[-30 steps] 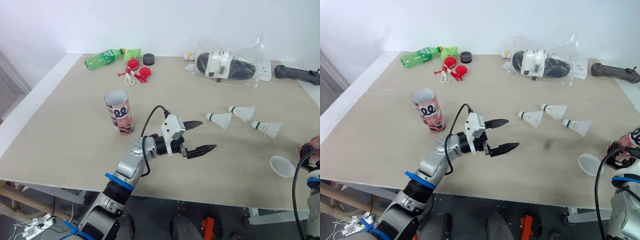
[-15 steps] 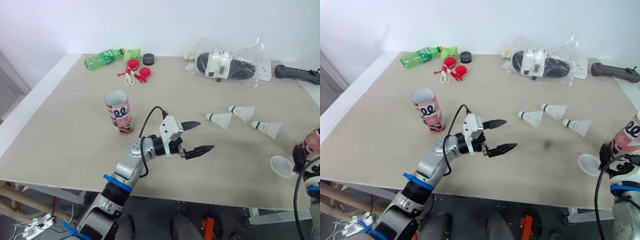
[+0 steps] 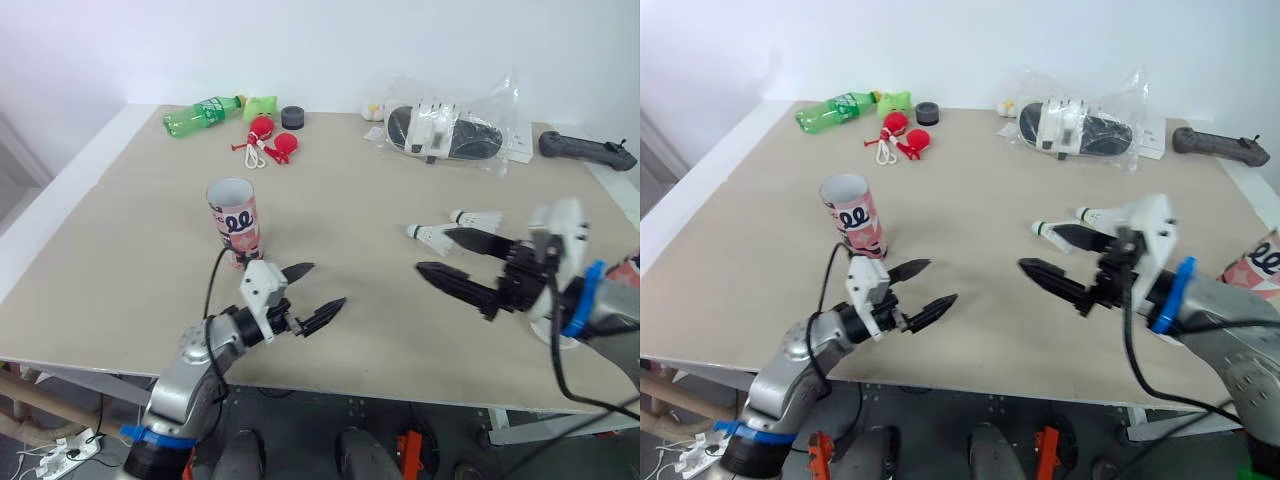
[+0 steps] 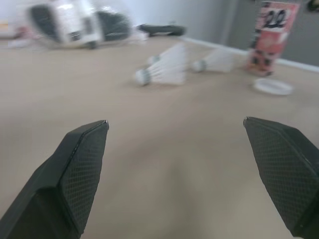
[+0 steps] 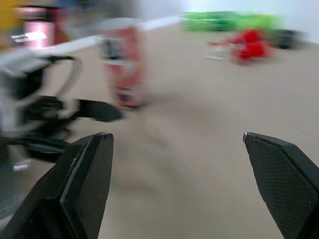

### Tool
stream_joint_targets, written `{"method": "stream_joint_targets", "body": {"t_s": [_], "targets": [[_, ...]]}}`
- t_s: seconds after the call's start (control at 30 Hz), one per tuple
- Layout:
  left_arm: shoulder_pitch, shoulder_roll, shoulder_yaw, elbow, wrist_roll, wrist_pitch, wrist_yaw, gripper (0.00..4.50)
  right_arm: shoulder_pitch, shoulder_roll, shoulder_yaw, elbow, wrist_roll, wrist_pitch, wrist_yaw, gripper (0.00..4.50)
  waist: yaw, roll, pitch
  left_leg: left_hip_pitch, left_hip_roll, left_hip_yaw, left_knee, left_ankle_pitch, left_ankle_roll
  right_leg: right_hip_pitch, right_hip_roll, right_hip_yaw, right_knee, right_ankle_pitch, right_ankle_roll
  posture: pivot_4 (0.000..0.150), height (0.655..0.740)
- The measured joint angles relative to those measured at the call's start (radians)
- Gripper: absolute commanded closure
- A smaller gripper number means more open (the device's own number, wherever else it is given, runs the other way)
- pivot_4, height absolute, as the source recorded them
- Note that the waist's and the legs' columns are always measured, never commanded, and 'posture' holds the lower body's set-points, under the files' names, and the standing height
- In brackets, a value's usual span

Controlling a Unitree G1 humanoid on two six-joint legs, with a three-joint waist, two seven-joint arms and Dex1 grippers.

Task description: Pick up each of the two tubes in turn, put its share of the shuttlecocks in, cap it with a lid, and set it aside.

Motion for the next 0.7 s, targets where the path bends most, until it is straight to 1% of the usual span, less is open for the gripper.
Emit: {"method": "stream_joint_targets", "body": {"t_s": [0.1,0.17,0.27,0.4,0.47,0.5,0.6,0.63,0.67,0.7], "targets": [[0.072,-0.03,0.036,-0.069,0.028,-0.002,0.117,0.0,-0.084,0.0,0.113,0.04,-0.046,-0.004,0.106,0.03,0.017,-0.004,0.002,-0.002,0.0,-0.002,-0.001,-0.001,0.0,-0.001,0.0,-0.003,0.0,-0.001,0.0,0.15,0.74],[0.113,-0.043,0.079,-0.1,0.063,-0.024,0.194,0.0,-0.117,0.004,0.162,0.081,-0.092,-0.019,0.155,0.03,0.025,-0.004,0.002,-0.002,0.0,-0.002,-0.001,-0.001,0.0,-0.002,0.0,-0.003,0.0,-0.001,0.0,0.15,0.74],[0.158,-0.067,0.126,-0.115,0.111,-0.051,0.287,0.0,-0.151,0.022,0.21,0.121,-0.15,-0.044,0.208,0.03,0.028,-0.004,0.002,-0.002,0.0,-0.002,-0.001,-0.001,-0.001,-0.002,0.0,-0.003,0.0,-0.001,0.001,0.15,0.74],[0.191,-0.112,0.173,-0.097,0.15,-0.094,0.388,0.0,-0.186,0.06,0.245,0.156,-0.191,-0.066,0.255,0.03,0.028,-0.004,0.002,-0.002,0.0,-0.001,0.0,-0.001,-0.001,-0.002,0.0,-0.003,0.0,-0.001,0.0,0.15,0.74],[0.187,-0.107,0.197,-0.063,0.164,-0.12,0.408,0.0,-0.197,0.073,0.252,0.168,-0.206,-0.072,0.264,0.03,0.027,-0.004,0.002,-0.001,0.001,-0.002,0.0,-0.001,-0.001,-0.002,0.001,-0.003,0.0,0.0,-0.001,0.15,0.74],[0.171,-0.1,0.215,-0.012,0.172,-0.14,0.414,0.0,-0.205,0.086,0.262,0.182,-0.22,-0.079,0.275,0.03,0.027,-0.004,0.002,-0.001,0.001,-0.002,0.0,-0.001,-0.001,-0.002,0.001,-0.004,0.0,0.0,-0.002,0.15,0.74],[0.147,-0.097,0.217,0.045,0.175,-0.159,0.412,0.0,-0.21,0.096,0.27,0.192,-0.24,-0.083,0.281,0.03,0.026,-0.004,0.002,-0.002,0.0,-0.001,0.0,-0.001,-0.001,-0.002,0.0,-0.003,0.0,-0.001,-0.002,0.15,0.74],[0.127,-0.092,0.216,0.075,0.178,-0.163,0.409,0.0,-0.217,0.106,0.272,0.197,-0.247,-0.086,0.281,0.03,0.027,-0.004,0.002,-0.002,0.0,-0.001,0.0,-0.001,-0.001,-0.002,0.0,-0.003,0.0,0.0,-0.001,0.15,0.74],[0.077,-0.075,0.212,0.15,0.183,-0.174,0.397,0.0,-0.224,0.123,0.274,0.199,-0.256,-0.088,0.28,0.03,0.027,-0.004,0.002,-0.002,0.0,-0.001,0.0,-0.001,-0.001,-0.003,0.0,-0.004,0.0,0.001,0.0,0.15,0.74],[0.069,-0.073,0.212,0.161,0.184,-0.176,0.396,0.0,-0.225,0.125,0.274,0.199,-0.256,-0.089,0.28,0.03,0.027,-0.004,0.002,-0.002,0.0,-0.001,0.0,-0.001,-0.001,-0.003,0.0,-0.004,0.0,0.001,0.0,0.15,0.74]]}}
